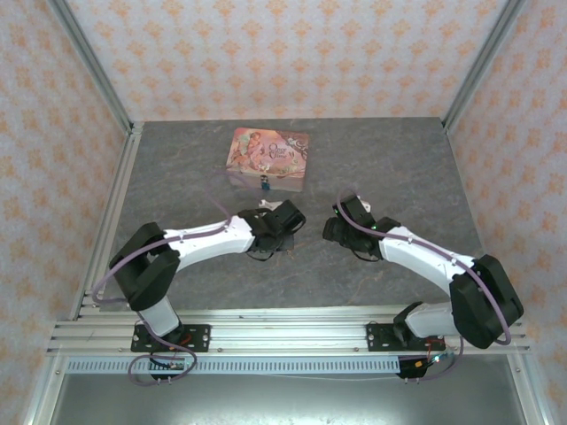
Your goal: Unlock a padlock with a key
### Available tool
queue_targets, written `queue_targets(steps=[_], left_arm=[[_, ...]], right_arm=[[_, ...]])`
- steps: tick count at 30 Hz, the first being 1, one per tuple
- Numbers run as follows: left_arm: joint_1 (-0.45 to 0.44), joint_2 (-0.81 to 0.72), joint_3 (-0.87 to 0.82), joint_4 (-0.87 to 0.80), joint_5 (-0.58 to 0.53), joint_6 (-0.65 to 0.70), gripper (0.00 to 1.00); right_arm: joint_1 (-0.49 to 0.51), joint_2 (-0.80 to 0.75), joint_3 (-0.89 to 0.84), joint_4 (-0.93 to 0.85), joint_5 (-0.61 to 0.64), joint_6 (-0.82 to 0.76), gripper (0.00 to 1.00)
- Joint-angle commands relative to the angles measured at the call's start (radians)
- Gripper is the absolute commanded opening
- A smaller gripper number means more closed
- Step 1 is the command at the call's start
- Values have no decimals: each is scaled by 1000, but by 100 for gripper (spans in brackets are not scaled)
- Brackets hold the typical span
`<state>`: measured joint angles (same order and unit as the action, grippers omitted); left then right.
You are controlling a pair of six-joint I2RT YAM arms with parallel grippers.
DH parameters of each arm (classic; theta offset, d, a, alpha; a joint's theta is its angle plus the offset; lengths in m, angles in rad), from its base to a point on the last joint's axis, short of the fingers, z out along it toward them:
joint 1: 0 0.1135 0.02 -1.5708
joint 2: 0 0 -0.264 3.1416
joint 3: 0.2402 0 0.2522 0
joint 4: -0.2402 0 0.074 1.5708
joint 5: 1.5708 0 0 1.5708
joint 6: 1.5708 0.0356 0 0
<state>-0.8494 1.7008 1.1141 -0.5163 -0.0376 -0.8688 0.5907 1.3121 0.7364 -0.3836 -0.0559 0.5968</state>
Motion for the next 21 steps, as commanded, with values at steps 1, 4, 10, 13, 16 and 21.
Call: queue_targets(steps=[1, 4, 10, 13, 16, 21], left_arm=[[-29, 41, 50, -29, -30, -42, 24], [-40, 82, 77, -47, -34, -42, 24], [-42, 109, 87, -70, -47, -41, 24], [-43, 116, 85, -59, -45, -33, 23], [-42, 127, 94, -68, -51, -25, 21], [-42, 147, 106, -80, -59, -22, 21]], right_arm=[[9, -2, -20, 8, -3, 16, 72], [9, -14, -30, 9, 1, 15, 71], [9, -33, -44, 4, 7, 16, 71], [9, -36, -46, 4, 7, 15, 71], [9, -34, -46, 5, 7, 15, 71], [9, -31, -43, 4, 5, 14, 71]])
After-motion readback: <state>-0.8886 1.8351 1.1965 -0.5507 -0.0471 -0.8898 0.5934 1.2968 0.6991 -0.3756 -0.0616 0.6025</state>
